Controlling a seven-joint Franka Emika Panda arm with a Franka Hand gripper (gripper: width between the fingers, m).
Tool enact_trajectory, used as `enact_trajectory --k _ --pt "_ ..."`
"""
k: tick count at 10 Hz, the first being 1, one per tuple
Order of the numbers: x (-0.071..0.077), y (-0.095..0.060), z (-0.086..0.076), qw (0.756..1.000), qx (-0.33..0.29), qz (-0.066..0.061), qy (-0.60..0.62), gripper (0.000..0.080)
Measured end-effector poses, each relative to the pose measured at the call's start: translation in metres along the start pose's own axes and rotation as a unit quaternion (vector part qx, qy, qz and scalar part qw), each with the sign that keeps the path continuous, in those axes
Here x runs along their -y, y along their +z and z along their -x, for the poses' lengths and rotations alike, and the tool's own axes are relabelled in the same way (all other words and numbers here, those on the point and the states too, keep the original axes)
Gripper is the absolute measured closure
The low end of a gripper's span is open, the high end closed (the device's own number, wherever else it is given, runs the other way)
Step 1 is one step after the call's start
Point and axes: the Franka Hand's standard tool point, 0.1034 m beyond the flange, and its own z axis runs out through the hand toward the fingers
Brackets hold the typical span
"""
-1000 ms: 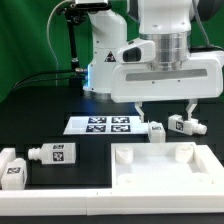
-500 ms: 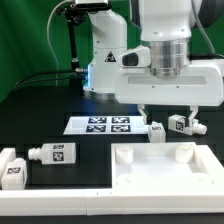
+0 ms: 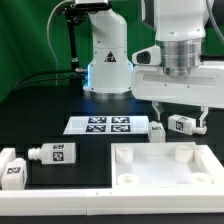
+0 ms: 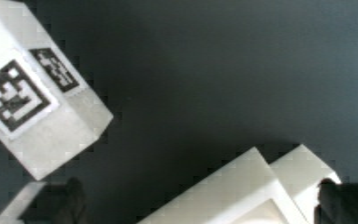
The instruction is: Assemble one leg
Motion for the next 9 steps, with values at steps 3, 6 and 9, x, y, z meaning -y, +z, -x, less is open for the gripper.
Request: enact_trajectory --k 3,6,9 --pt "-0.003 -0.005 -0.013 0.988 -0.006 -0.003 -0.156 0.0151" --pt "-0.004 -0.005 -0.003 0.984 0.01 0.003 -0.176 0.0151" --pt "-0.016 -0.007 -0.007 0.974 0.124 0.036 -0.188 0.0151"
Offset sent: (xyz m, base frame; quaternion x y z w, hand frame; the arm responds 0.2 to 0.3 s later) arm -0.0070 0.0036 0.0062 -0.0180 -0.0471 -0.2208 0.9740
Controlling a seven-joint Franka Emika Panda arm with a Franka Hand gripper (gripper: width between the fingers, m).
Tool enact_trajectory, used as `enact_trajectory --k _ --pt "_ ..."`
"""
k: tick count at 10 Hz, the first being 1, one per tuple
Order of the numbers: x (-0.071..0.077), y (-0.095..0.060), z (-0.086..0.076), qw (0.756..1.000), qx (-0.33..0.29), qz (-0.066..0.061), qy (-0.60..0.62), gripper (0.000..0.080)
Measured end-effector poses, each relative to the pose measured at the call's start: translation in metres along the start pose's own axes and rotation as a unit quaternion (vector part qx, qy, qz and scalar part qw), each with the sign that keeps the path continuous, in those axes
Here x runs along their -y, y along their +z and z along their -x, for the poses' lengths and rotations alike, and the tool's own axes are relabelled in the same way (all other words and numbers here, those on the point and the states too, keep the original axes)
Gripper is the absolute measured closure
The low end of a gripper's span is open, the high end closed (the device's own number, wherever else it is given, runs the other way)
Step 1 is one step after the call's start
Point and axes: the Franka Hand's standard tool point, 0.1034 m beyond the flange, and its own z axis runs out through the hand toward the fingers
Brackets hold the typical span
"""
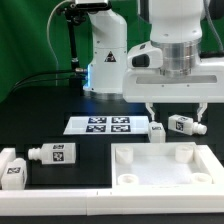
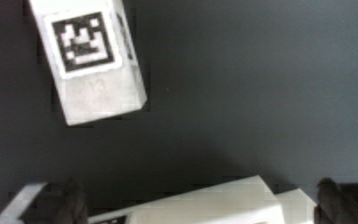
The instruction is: Assemble one leg
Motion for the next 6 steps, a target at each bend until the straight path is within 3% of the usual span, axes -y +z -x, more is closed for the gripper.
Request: enact_trajectory --k 2,3,5,6 --pt "-0.024 -0.017 -0.015 0.993 0.063 -0.011 -0.103 0.0151" --pt "-0.02 -0.029 -0.022 0.991 0.069 -0.016 -0.116 0.0151" --pt "-0.019 -0.024 -0.013 0.984 0.137 -0.015 -0.115 0.0151" --pt "-0.018 -0.024 -0.018 0.983 0.143 -0.016 -0.116 0.0151"
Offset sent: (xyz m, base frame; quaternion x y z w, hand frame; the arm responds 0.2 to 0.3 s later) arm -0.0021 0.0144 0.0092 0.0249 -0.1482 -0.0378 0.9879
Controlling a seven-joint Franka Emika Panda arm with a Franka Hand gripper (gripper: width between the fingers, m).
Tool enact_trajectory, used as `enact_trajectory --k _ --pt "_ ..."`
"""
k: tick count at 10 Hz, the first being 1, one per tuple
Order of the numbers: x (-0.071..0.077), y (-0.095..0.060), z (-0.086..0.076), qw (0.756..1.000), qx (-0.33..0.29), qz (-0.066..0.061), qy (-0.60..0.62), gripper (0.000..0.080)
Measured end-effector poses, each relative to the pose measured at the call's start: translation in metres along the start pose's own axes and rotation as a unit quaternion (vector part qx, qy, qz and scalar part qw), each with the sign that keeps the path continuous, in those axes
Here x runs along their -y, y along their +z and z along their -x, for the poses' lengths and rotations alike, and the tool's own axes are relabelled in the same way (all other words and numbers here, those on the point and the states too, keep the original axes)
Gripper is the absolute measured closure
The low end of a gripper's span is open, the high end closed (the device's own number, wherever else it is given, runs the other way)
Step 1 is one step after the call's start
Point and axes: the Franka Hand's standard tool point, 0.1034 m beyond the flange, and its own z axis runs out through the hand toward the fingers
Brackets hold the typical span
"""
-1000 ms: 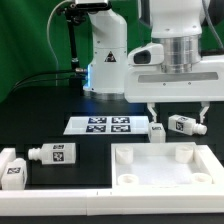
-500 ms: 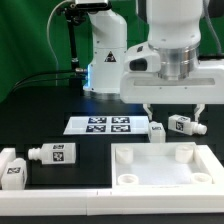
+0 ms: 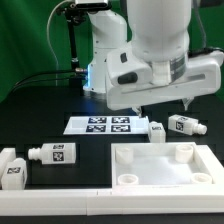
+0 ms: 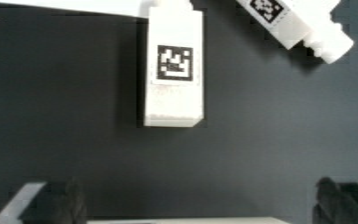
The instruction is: Assemble one leg
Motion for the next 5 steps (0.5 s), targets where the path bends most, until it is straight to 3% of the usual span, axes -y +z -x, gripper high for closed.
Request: enact_trajectory --k 1,3,4,5 --pt "-0.001 0.003 0.0 1.0 -0.001 0.009 0.006 0.0151" --pt "-0.003 0.028 0.001 0.997 0.032 0.052 0.042 0.0151" --pt "-0.008 0.041 -0.001 0.995 0.056 0.065 0.048 0.0151" --pt "-0.01 0.046 -0.003 0.995 0.059 0.065 0.051 0.0151"
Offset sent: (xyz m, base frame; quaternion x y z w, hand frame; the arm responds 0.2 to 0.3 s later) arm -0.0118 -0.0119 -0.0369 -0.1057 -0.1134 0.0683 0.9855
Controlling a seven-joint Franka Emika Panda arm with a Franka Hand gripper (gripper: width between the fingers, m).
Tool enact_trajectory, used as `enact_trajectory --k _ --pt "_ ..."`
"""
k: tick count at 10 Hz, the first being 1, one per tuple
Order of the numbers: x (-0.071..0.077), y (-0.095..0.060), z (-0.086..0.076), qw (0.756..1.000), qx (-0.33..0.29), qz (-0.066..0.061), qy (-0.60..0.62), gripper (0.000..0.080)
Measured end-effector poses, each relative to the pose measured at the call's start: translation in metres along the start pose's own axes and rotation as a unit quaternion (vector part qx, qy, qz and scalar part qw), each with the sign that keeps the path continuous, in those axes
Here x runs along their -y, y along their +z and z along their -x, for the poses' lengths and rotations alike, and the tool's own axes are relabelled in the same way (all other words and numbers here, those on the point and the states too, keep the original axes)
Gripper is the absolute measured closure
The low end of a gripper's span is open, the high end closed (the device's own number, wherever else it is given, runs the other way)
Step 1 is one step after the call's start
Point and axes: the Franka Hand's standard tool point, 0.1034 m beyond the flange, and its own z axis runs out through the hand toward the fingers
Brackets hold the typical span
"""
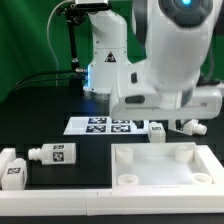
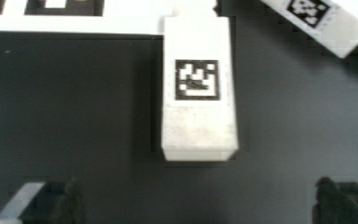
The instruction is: Assemble one leg
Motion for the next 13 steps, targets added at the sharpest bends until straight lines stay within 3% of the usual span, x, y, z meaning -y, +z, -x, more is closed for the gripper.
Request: enact_trajectory --k 1,2,4,5,7,10,13 --pt "0.0 0.0 0.001 1.0 0.003 0.0 0.0 0.0151" --pt "-0.002 0.003 0.011 0.999 0.054 0.002 0.001 0.0151" --pt "-0.003 0.008 0.01 0.991 0.13 0.002 0.006 0.0151" --pt "0.004 0.013 0.014 0.985 0.167 -0.019 0.023 0.0151" --pt "0.013 0.014 0.01 0.987 0.158 -0.017 0.028 0.0151" --pt "0.012 0.017 0.008 0.988 0.154 -0.018 0.027 0.0151" --pt "0.007 0.043 0.01 0.985 0.169 -0.017 0.04 0.0151"
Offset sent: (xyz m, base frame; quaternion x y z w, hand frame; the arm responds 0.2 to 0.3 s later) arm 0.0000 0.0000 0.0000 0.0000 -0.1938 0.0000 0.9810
